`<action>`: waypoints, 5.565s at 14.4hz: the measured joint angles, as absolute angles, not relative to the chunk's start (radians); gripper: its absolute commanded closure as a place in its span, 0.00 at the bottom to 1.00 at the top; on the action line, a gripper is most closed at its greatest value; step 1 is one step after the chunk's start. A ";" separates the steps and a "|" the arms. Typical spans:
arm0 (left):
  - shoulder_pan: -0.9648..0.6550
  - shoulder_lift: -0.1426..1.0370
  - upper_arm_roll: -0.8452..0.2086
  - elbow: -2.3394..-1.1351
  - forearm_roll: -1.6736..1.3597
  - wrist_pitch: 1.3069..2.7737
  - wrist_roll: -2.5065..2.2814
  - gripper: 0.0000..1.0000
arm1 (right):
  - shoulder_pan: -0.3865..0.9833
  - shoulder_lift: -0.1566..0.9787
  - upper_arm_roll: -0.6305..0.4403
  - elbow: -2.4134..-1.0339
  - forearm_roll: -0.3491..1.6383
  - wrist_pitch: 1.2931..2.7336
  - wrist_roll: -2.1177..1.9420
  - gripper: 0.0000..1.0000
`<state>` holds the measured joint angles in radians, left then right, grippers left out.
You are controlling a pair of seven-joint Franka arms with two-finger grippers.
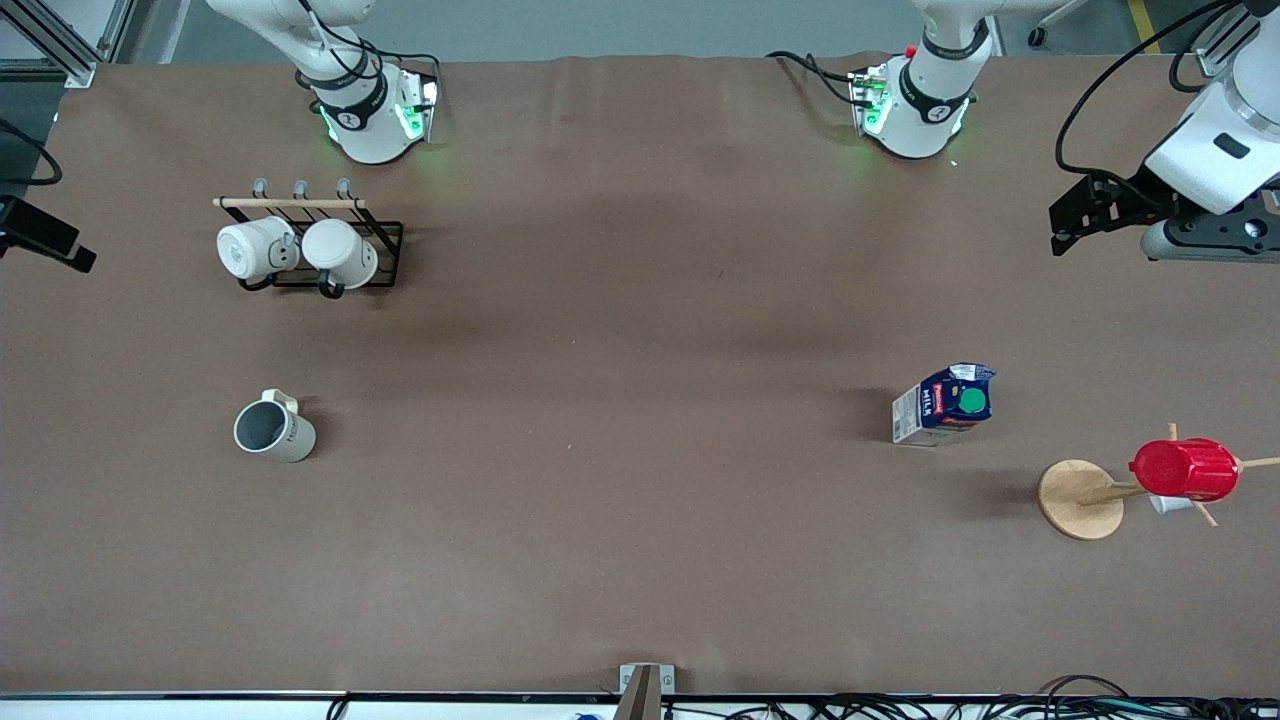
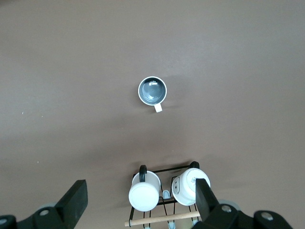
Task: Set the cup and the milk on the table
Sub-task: 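Reach the left gripper toward the blue milk carton, then grasp the milk carton with the left gripper while the right gripper grasps the mug, then carry the carton and the mug toward the table middle with both grippers, then lower the mug and the carton onto the table with both grippers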
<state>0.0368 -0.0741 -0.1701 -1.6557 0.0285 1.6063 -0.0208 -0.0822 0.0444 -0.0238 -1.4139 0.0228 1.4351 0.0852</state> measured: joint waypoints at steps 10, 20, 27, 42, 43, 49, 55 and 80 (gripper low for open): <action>0.034 0.103 -0.170 -1.636 0.029 1.715 -0.021 0.00 | -0.083 0.047 -0.024 -1.416 0.023 1.412 0.078 0.00; 0.032 0.284 -0.169 -1.845 0.029 2.083 -0.022 0.00 | -0.101 0.295 -0.036 -1.718 0.021 1.943 -0.249 0.00; 0.032 0.337 -0.169 -1.847 0.029 2.108 -0.022 0.39 | -0.116 0.455 -0.071 -1.799 0.020 2.228 -0.397 0.00; 0.024 0.289 -0.194 -1.727 0.029 1.924 -0.047 0.65 | -0.096 0.499 -0.064 -1.925 0.021 2.449 -0.395 1.00; 0.023 0.288 -0.196 -1.712 0.029 1.912 -0.059 0.65 | -0.097 0.499 -0.065 -1.925 0.022 2.448 -0.389 1.00; 0.017 0.288 -0.231 -1.668 0.029 1.887 -0.144 0.65 | -0.061 0.469 -0.028 -1.805 0.023 2.191 -0.173 1.00; 0.010 0.293 -0.287 -1.668 0.029 1.885 -0.266 0.65 | 0.050 0.420 0.158 -1.630 0.023 2.015 0.293 1.00; -0.292 0.411 -0.301 -1.627 0.025 1.943 -0.792 0.65 | 0.546 0.714 0.162 -1.525 -0.099 2.262 0.835 0.16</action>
